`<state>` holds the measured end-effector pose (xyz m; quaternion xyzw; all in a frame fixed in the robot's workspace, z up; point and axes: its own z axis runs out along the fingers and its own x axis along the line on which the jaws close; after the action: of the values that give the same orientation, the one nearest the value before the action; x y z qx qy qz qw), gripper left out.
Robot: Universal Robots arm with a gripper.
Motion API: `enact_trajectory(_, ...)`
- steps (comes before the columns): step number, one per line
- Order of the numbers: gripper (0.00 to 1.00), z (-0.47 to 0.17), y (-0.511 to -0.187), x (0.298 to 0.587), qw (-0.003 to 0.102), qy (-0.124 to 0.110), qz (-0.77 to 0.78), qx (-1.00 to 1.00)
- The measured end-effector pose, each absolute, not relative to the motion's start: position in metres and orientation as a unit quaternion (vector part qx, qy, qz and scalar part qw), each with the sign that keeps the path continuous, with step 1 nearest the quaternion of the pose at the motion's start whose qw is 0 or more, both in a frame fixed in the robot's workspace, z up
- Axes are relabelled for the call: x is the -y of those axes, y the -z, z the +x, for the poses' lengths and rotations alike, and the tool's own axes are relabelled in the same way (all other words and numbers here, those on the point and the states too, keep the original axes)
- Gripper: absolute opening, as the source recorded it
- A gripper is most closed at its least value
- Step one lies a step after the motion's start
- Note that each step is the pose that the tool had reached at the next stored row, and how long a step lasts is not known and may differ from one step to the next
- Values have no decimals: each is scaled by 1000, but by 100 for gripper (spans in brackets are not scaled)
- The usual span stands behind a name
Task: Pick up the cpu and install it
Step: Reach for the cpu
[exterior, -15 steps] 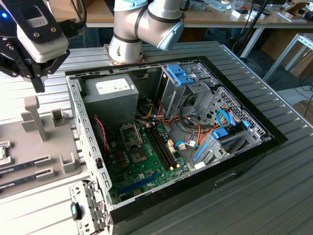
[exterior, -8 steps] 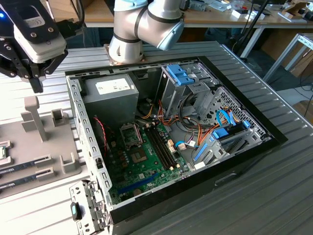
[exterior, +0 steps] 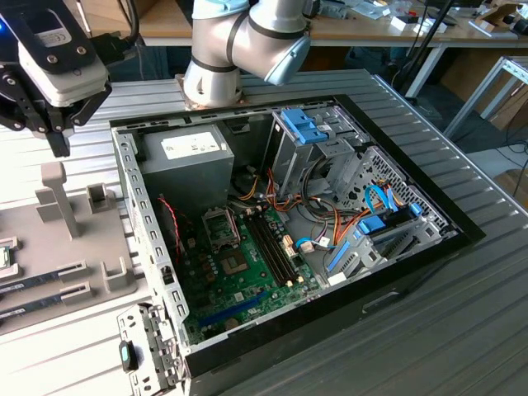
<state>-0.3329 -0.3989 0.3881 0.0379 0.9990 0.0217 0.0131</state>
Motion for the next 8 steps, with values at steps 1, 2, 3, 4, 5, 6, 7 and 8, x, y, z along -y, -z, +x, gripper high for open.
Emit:
enact_trajectory(1,11,-334,-388,399,13,-22,38,-999)
enact_trajectory(2,11,-334,-388,399,13,-22,38,-999)
enact_trajectory(3,11,-334,-388,399,13,-22,38,-999)
enact_trajectory(4,11,-334,-388,399,13,-22,38,-999)
enact_trajectory(5,11,-335,-388,399,13,-22,38,-999)
enact_trajectory(6,11,-335,-388,399,13,-22,38,-999)
enact_trajectory(7,11,-336,-388,399,13,-22,38,-999)
enact_trajectory(8,11,-336,-388,399,13,-22,38,-999)
